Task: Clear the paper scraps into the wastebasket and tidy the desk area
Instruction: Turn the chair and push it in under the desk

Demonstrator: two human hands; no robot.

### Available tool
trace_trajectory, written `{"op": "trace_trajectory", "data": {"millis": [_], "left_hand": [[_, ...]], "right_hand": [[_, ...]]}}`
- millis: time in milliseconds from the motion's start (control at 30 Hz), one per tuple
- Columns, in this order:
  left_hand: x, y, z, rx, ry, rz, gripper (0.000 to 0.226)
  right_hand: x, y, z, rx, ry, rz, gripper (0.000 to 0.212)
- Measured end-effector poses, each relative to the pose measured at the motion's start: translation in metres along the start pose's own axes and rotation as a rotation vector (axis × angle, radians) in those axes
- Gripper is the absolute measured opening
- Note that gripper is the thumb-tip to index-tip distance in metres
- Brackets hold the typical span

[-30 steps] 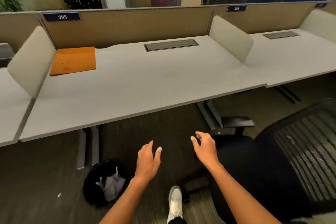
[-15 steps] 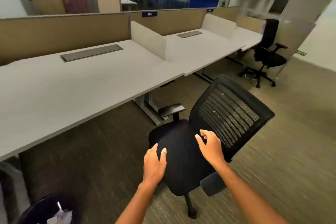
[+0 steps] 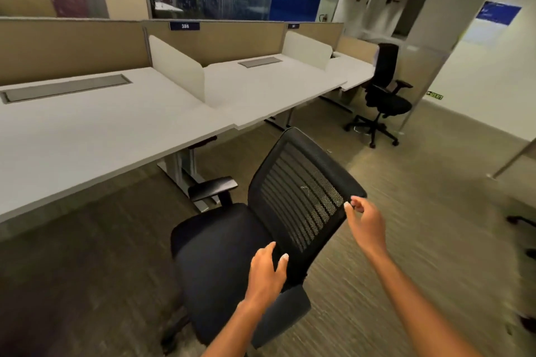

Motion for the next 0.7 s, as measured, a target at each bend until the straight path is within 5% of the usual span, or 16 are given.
{"op": "trace_trajectory", "data": {"millis": [367, 700], "left_hand": [[-0.184, 0.122, 0.152, -0.016, 0.092, 0.115, 0.080], [-0.233, 0.187, 0.241, -0.005, 0.174, 0.358, 0.087]], "right_hand": [[0.001, 0.090, 0.236, 0.188, -0.236, -0.061, 0.037], [-0.072, 0.080, 0.318, 0.181, -0.598, -0.135, 0.043]]}}
Point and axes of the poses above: each hand's wrist, its own z-axis towards the middle knuckle, its own x-axis out of the back of the hand, y = z × x, the point moved 5 cm from there along z, towards the middle knuckle, and after that the axes turned 6 degrees about -y, right-handed, at the moved point
